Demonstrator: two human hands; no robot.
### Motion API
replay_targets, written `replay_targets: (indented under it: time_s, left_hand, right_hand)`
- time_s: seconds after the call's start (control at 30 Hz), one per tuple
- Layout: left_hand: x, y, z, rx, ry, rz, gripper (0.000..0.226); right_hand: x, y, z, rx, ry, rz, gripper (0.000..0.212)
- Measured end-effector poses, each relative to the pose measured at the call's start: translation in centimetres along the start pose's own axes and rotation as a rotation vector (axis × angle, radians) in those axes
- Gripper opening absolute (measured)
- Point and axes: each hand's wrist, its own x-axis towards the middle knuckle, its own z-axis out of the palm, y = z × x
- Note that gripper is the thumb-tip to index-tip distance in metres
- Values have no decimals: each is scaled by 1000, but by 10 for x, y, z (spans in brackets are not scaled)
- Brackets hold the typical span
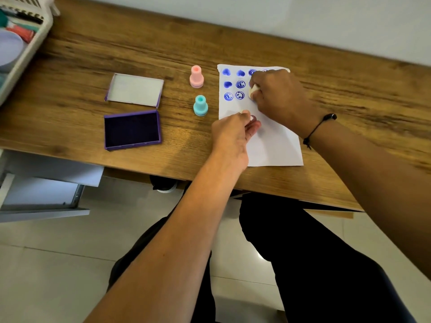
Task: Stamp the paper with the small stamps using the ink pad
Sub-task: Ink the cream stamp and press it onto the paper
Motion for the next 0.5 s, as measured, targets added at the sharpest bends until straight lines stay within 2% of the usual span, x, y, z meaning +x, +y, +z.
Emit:
replay_targets:
  time_s: [0.17,0.3,0.5]
  left_hand:
    - [-2,0,2,-10,18,-13,9]
    - [-2,1,2,-17,40,-15,26]
    - [-4,1,4,-23,54,-8,23]
  right_hand:
    - [7,1,-1,-55,-66,-38,22]
    - [10,1,-3,-97,-102,-72,22]
    - [17,-4,-11,-154,-172,-120,21]
